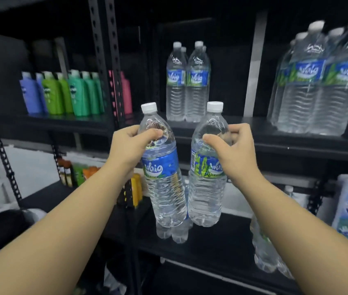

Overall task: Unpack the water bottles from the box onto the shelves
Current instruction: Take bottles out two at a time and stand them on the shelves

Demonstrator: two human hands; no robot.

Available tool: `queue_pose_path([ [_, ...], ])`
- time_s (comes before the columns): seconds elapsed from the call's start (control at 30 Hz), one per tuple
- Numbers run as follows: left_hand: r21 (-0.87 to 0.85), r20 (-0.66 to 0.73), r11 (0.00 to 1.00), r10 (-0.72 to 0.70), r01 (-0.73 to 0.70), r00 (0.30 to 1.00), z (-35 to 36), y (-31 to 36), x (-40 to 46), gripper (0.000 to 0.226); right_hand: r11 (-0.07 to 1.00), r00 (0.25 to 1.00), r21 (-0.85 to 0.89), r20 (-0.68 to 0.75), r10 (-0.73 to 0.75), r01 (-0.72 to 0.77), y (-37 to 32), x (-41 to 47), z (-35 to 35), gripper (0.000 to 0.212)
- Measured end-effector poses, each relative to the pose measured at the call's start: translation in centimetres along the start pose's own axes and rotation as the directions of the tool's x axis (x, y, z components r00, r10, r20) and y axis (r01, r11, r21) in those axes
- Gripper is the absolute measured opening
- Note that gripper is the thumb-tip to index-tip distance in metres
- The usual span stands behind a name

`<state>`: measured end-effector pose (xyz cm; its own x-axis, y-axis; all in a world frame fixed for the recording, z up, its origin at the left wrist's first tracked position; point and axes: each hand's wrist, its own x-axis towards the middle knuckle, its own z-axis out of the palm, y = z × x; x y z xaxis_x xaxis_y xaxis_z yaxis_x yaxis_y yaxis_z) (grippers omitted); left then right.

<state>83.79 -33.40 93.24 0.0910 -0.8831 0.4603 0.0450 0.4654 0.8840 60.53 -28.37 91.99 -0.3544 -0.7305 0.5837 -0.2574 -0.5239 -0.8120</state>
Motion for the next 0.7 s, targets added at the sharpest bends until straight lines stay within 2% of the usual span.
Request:
queue_pose_path([
  [0.13,-0.028,0.05,0.999,0.036,-0.035,0.998,0.7,1.7,4.0,0.037,0.995,0.996,-0.047,0.012,-0.09,0.09,-1.4,3.5,1.9,0.048],
  [0.27,-0.024,0.097,0.996,0.092,-0.09,0.991,1.4,4.1,9.0,0.017,0.988,0.988,-0.041,-0.018,-0.152,0.151,-3.1,7.7,4.1,0.042],
  [0.37,-0.027,0.13,0.994,0.109,-0.106,0.986,1.4,5.8,13.0,0.028,0.987,0.984,-0.038,-0.083,-0.158,0.155,-4.2,10.8,5.5,0.046],
  [0.5,-0.042,0.158,0.993,0.116,-0.111,0.981,1.7,7.8,18.3,0.015,0.983,0.975,-0.05,-0.124,-0.182,0.177,-5.8,14.9,7.4,0.051],
  [0.7,-0.059,0.194,0.991,0.133,-0.124,0.972,3.4,10.1,24.9,0.021,0.984,0.965,-0.038,-0.196,-0.176,0.172,-7.7,21.3,10.3,0.053],
])
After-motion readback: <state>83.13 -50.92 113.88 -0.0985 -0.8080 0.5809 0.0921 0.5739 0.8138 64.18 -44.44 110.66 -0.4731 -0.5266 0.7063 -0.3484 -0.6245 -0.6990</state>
